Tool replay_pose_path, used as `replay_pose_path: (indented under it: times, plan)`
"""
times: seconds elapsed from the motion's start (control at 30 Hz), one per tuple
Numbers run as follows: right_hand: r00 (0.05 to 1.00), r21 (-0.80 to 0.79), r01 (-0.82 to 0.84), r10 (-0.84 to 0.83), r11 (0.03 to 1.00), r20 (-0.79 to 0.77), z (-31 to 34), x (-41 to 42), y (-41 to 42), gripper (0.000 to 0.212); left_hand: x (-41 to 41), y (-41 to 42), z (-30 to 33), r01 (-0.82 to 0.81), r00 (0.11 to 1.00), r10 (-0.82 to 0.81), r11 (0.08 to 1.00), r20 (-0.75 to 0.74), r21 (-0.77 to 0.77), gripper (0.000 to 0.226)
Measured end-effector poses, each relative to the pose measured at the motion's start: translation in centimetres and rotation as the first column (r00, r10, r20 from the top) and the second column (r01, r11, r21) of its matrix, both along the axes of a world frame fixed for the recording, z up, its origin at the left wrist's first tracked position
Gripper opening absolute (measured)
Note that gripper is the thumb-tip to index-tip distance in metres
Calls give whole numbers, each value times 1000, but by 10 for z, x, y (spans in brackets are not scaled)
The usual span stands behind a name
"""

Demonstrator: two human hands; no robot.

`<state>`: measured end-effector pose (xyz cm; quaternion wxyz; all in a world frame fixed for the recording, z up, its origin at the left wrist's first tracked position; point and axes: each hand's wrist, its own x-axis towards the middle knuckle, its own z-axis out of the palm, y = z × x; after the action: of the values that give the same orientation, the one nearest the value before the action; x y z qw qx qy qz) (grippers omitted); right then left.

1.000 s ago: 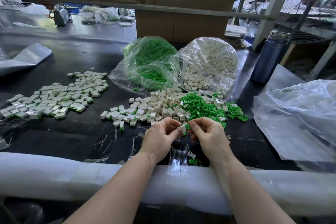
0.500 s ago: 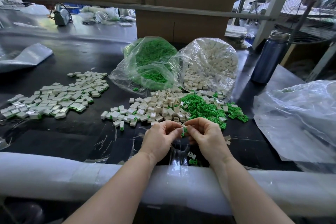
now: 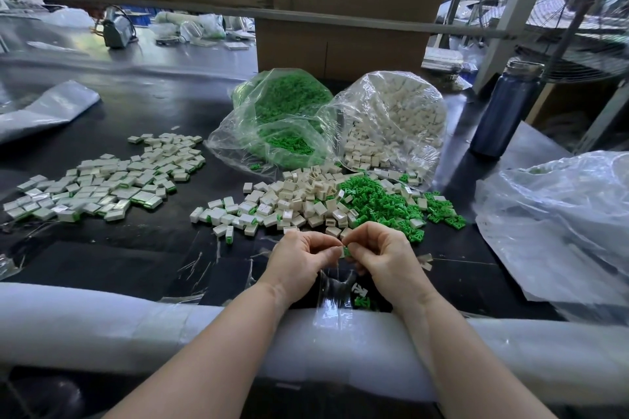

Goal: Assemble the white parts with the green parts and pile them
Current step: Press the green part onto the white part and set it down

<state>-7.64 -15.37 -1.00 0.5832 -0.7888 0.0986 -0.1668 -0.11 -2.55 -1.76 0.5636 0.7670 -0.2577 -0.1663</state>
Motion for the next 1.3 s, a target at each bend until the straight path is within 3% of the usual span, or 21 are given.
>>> replay_pose_path:
  times: [0.47, 0.67, 0.93, 1.1, 1.3]
  plan:
    - [999, 28, -14, 15, 999, -38, -2, 0, -2, 24, 0, 1, -2, 51, 998, -55, 994, 34, 95, 16]
    - [995, 137, 89, -94, 986, 24, 0, 1, 0, 14, -3, -2, 1, 29, 998, -29, 1000, 59, 12, 11]
    - [993, 215, 114, -115, 970, -9, -3, 1, -2, 13, -4, -3, -2, 15, 978, -33, 996, 204, 92, 23]
    - [997, 287, 73, -75, 955, -6, -1, 0, -3, 10, -2, -3, -2, -7, 987, 0, 999, 160, 37, 8]
    - [995, 196, 93, -86, 976, -46, -1, 1, 0, 11, -1, -3, -2, -5, 996, 5, 1000, 91, -7, 9]
